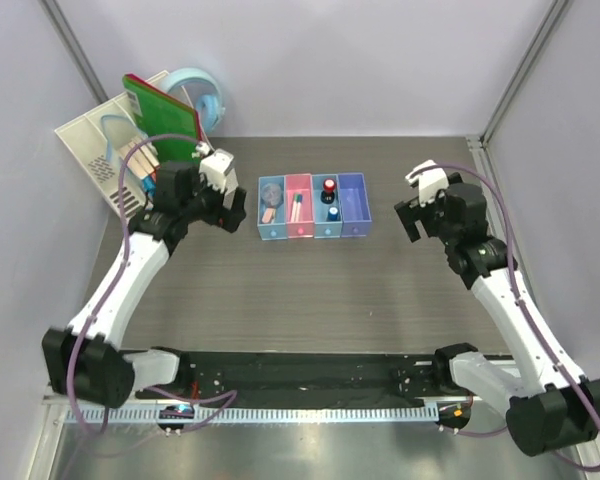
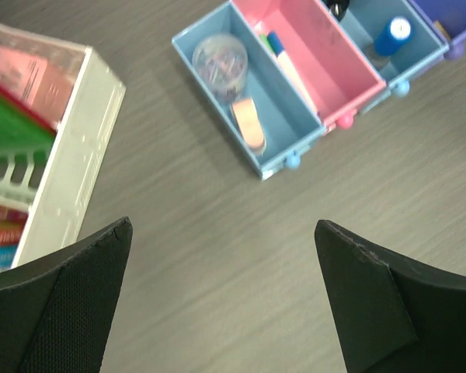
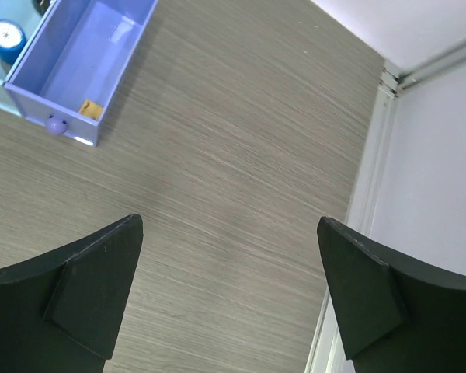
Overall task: Sort the stationery into containers
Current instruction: Reset both arms
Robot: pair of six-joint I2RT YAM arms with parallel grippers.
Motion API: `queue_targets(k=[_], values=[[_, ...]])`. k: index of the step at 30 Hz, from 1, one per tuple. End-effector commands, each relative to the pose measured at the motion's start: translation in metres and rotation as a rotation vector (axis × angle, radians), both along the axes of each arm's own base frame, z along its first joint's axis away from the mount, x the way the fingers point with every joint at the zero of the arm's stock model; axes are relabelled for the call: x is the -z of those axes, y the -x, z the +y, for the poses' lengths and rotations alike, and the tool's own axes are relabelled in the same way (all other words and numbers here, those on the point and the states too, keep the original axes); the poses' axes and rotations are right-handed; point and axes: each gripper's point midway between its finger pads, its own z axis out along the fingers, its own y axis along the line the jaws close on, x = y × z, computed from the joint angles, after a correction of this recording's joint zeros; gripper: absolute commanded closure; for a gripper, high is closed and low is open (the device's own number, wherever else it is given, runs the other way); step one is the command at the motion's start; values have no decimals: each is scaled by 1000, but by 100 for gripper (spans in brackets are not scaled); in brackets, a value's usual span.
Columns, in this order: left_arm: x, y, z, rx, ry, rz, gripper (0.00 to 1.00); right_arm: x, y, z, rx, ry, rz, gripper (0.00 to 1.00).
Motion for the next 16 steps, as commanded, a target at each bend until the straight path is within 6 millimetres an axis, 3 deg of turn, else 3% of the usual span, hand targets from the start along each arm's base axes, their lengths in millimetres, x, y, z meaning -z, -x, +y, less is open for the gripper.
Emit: queue_targets(k=[1, 3, 8, 16], values=[[-37, 15, 24, -72, 41, -201, 0, -8, 11, -12, 30, -111, -21, 0], [-23, 29, 30, -66, 46, -150, 0, -7, 12, -22, 49, -148, -21, 0], [-16, 47, 45, -95, 37, -161, 0, 0, 15, -19, 33, -206, 2, 0], [-13, 50, 47, -101, 51, -160, 0, -11, 10, -14, 9, -225, -12, 0]])
